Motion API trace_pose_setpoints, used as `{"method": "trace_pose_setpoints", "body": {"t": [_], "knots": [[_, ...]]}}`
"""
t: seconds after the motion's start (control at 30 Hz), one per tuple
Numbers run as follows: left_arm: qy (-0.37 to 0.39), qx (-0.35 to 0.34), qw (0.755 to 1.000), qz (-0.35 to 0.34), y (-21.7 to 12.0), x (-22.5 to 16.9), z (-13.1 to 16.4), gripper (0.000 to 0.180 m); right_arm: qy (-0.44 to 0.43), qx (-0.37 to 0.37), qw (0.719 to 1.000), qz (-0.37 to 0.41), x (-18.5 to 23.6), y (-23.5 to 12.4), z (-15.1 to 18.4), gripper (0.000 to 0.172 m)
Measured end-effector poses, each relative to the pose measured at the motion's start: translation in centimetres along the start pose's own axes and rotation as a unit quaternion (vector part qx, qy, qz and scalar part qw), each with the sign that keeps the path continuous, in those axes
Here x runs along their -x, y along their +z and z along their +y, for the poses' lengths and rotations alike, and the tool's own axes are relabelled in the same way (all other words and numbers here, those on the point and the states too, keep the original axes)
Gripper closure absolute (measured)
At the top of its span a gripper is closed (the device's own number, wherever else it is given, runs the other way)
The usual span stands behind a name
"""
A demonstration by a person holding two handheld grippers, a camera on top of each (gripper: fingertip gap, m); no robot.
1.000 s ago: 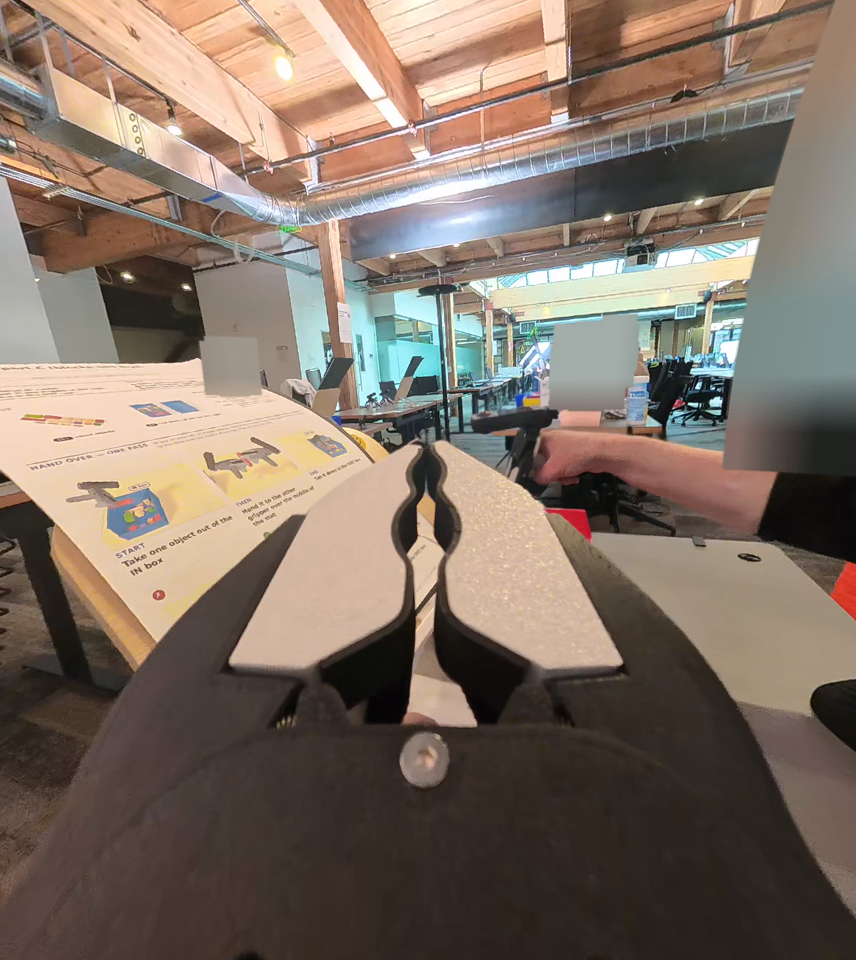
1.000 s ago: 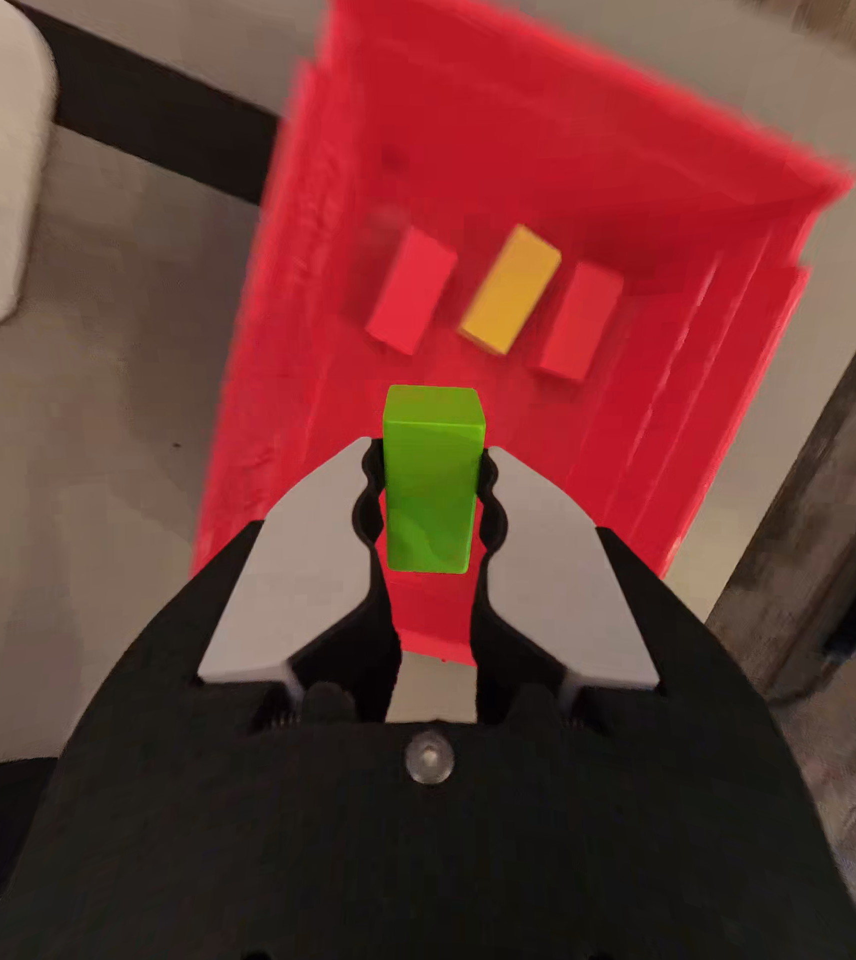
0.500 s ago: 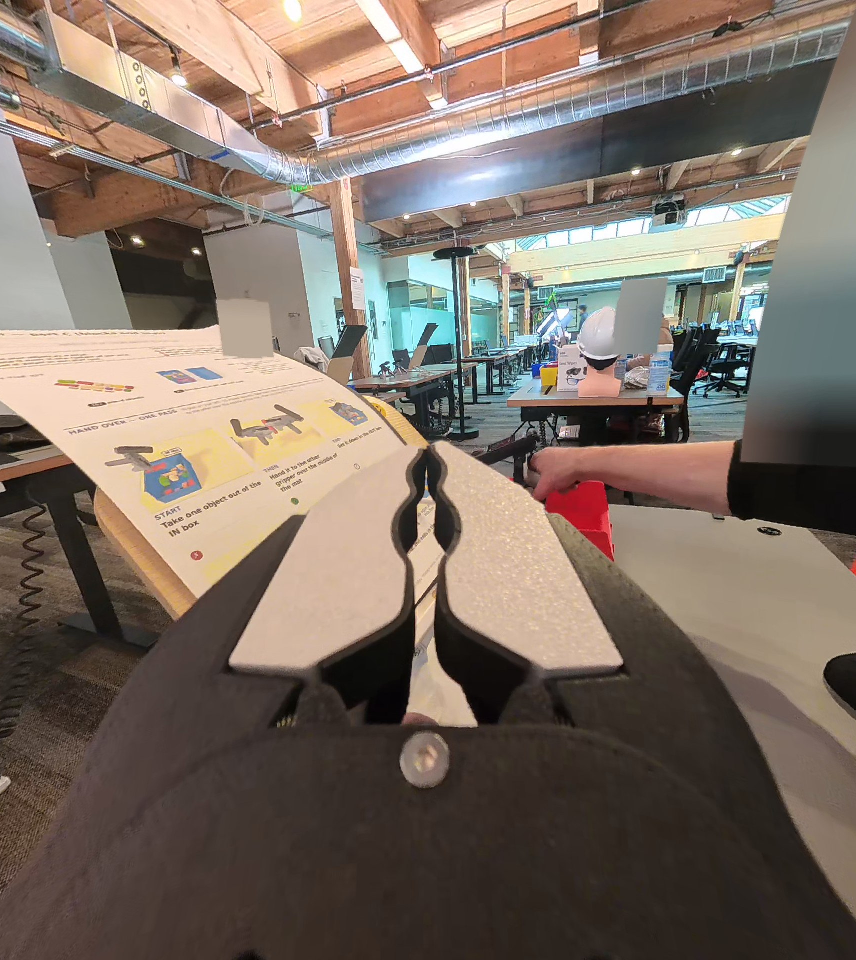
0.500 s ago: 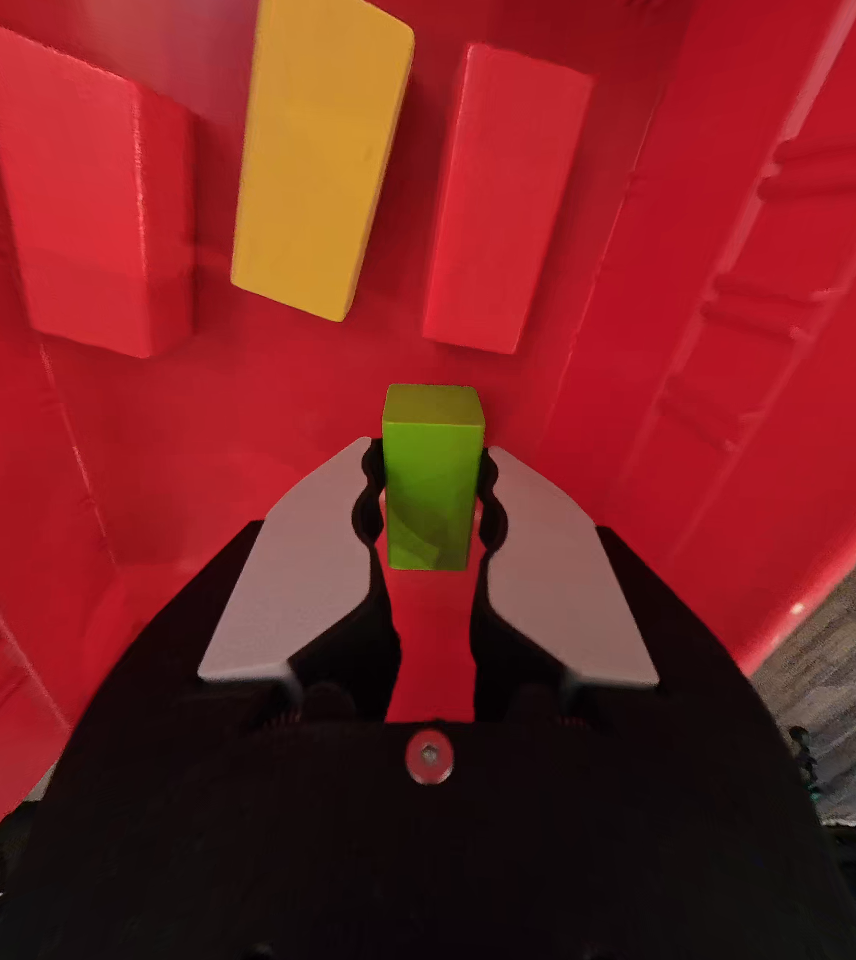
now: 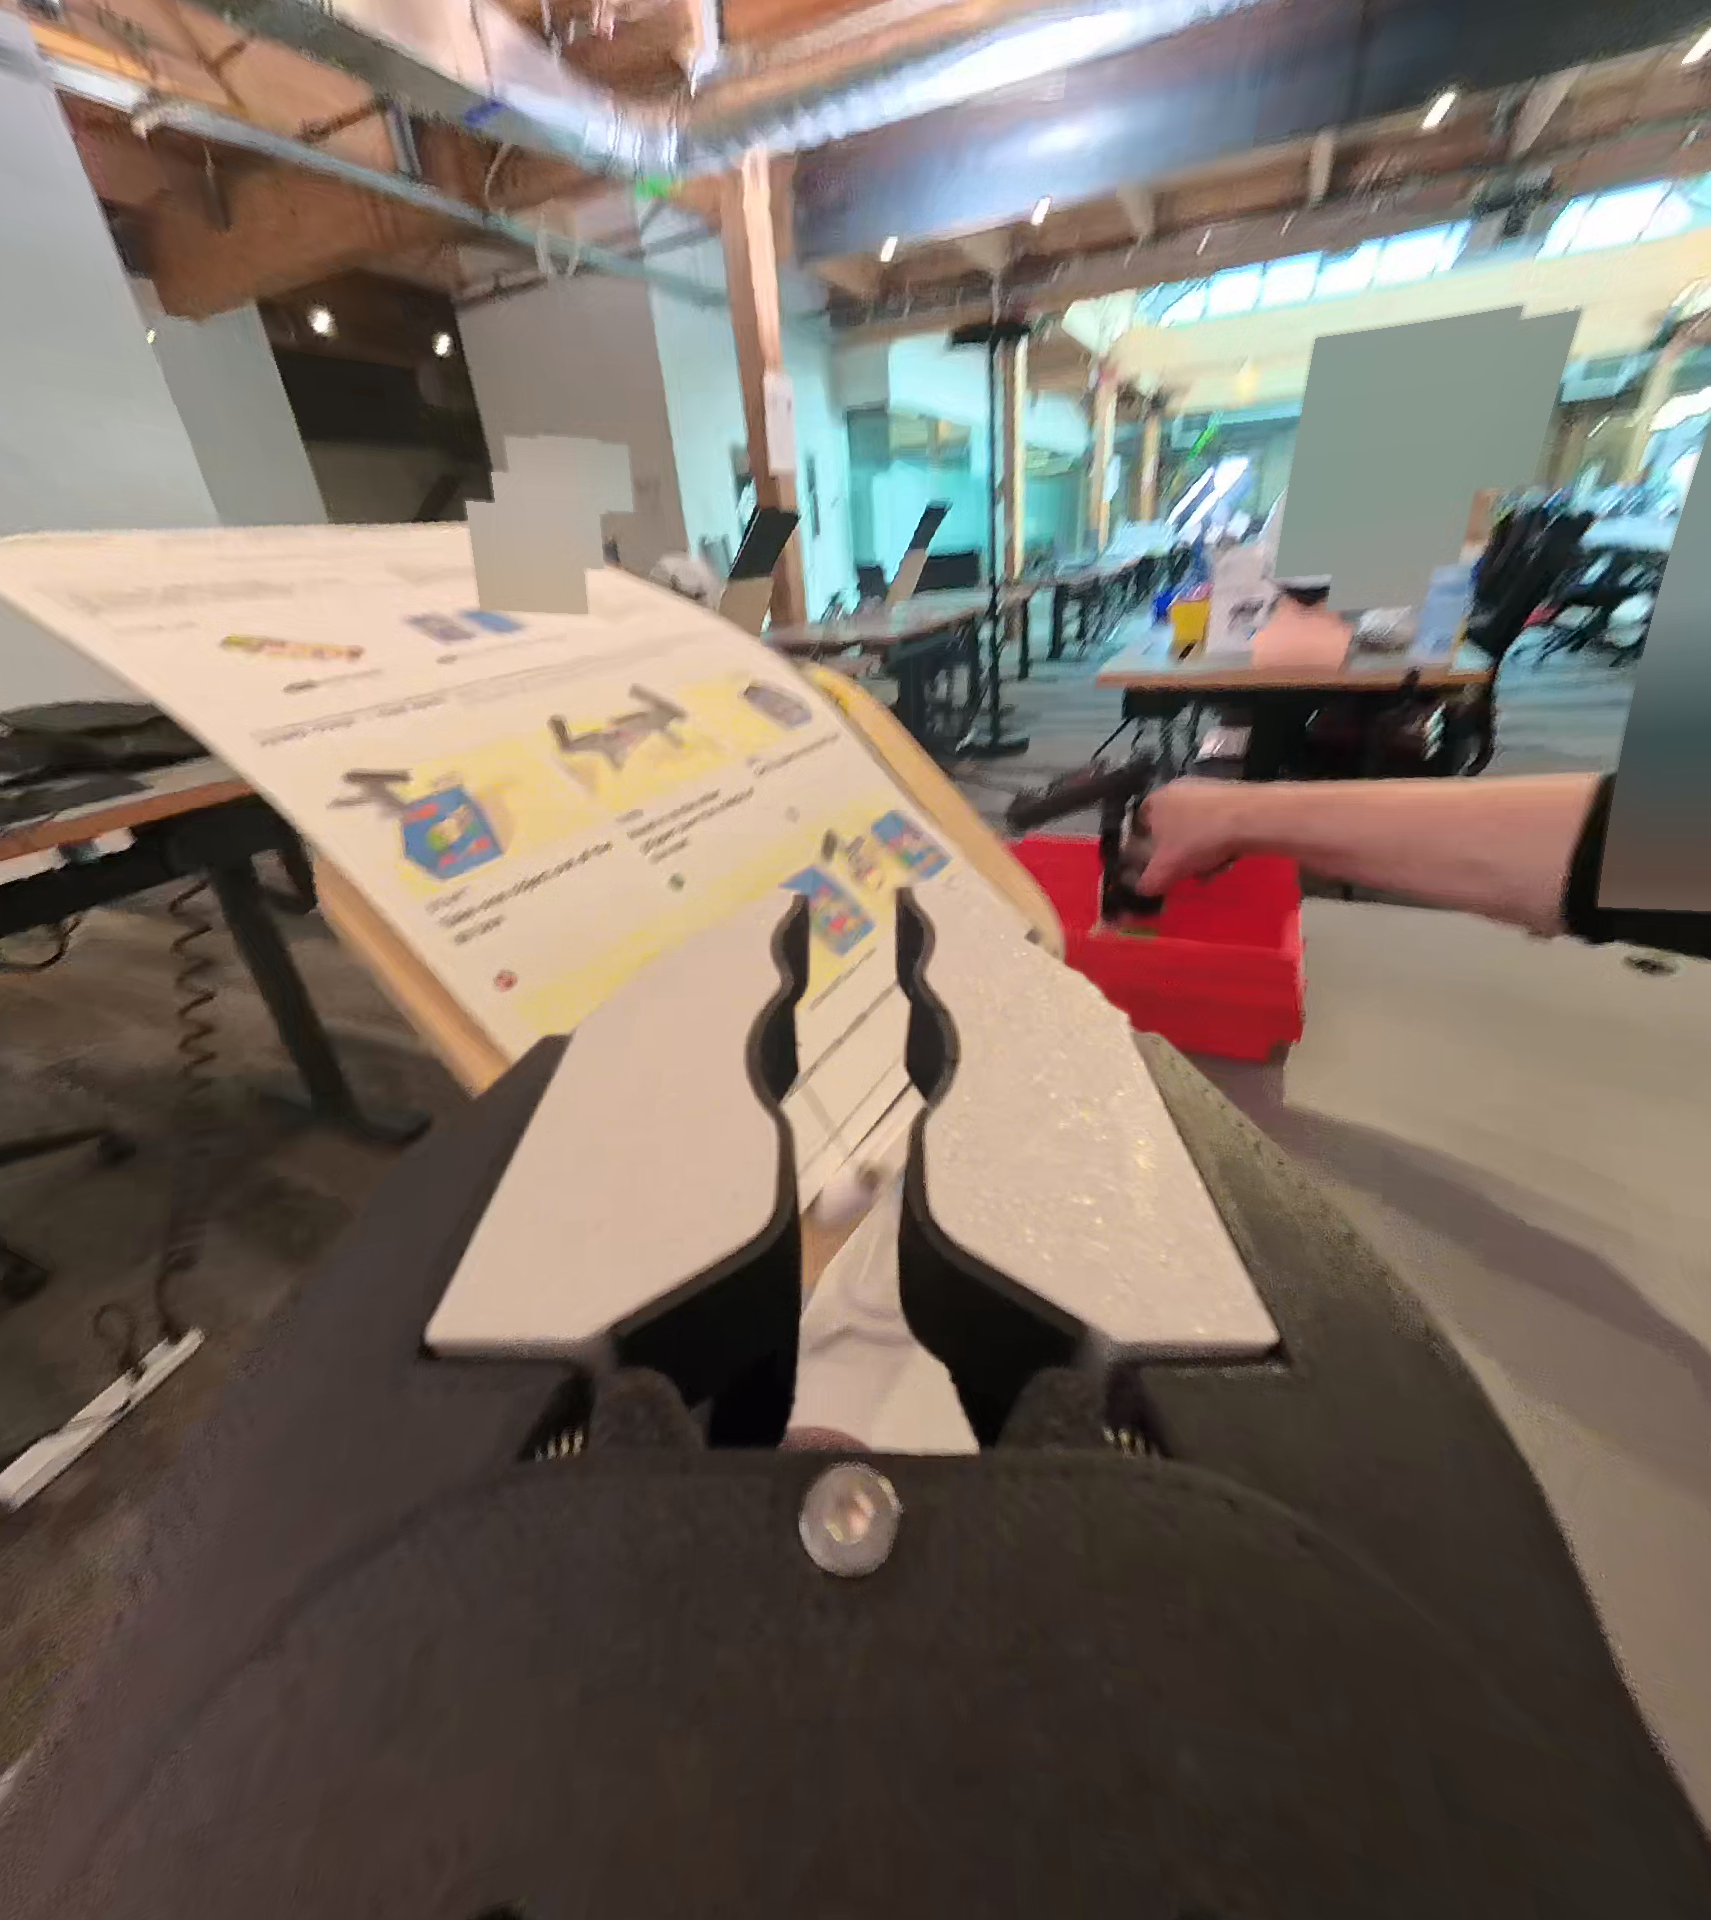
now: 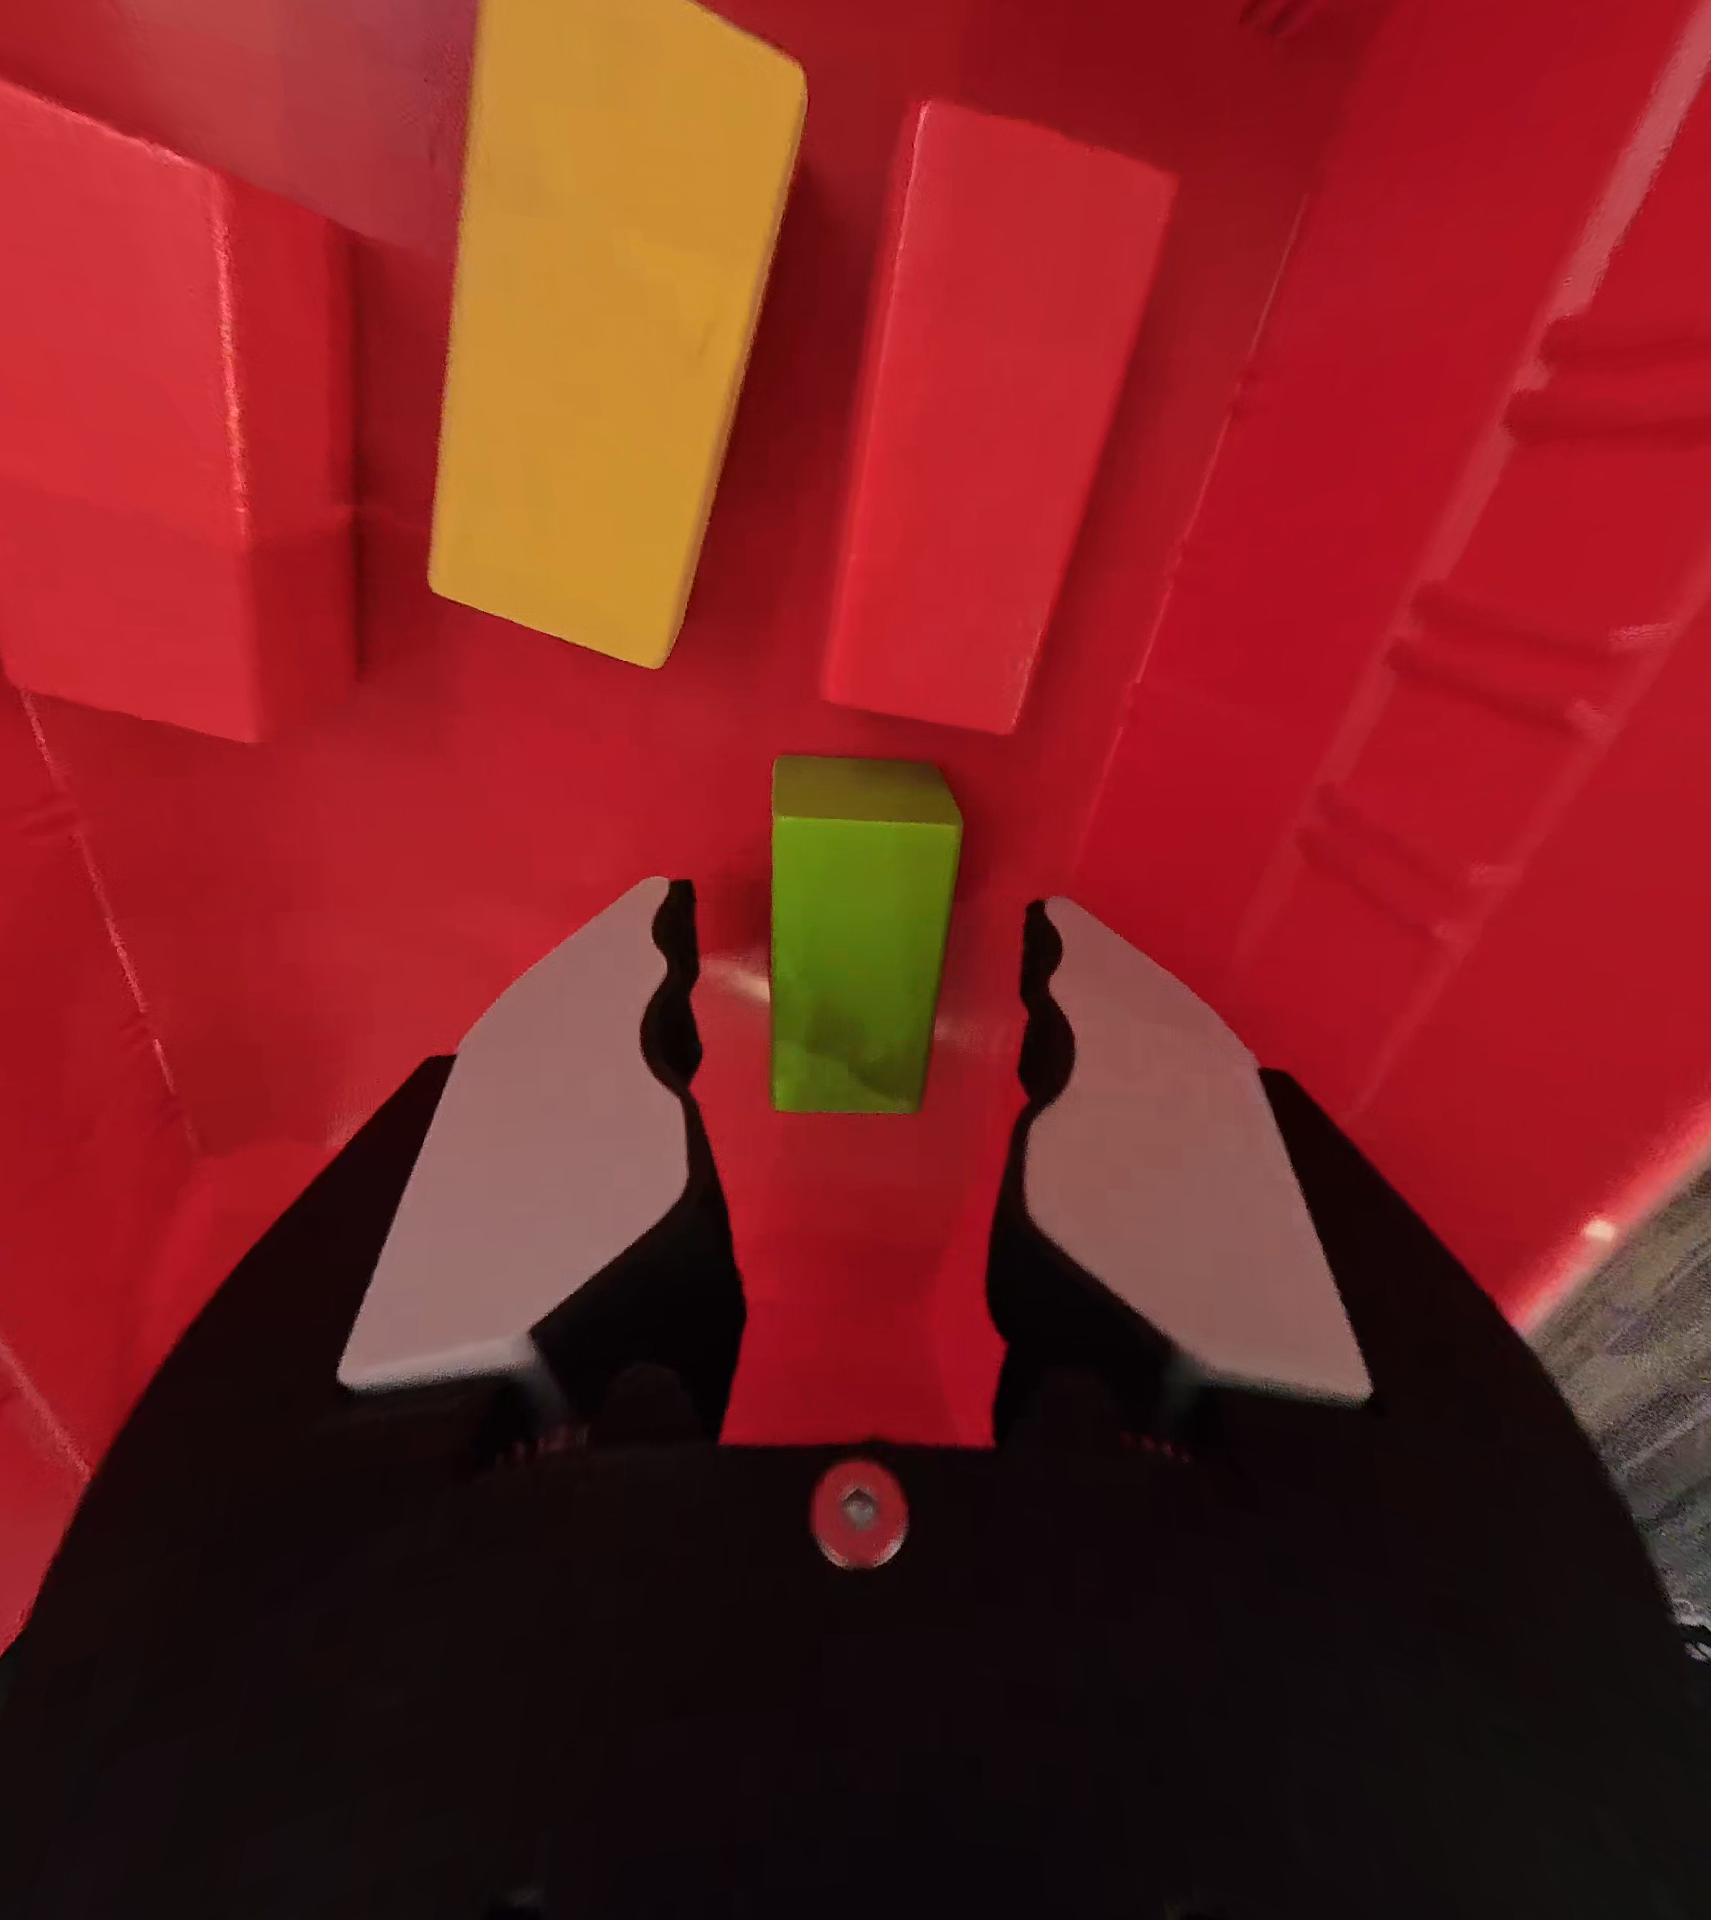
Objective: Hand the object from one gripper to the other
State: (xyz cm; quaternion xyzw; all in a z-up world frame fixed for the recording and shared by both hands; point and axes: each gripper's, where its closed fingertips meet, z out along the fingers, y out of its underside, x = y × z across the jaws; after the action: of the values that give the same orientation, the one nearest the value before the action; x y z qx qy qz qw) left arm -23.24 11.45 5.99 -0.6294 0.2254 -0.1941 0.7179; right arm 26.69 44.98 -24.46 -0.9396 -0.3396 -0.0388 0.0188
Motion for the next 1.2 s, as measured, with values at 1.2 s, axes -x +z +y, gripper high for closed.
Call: {"method": "trace_pose_setpoints", "body": {"t": [1.2], "knots": [[-0.212, 0.565, 0.677, -0.421, -18.4, 20.2, 31.4, 0.15, -0.168, -0.189, 0.967, 0.03, 11.8, -9.6, -1.0, 0.123]]}}
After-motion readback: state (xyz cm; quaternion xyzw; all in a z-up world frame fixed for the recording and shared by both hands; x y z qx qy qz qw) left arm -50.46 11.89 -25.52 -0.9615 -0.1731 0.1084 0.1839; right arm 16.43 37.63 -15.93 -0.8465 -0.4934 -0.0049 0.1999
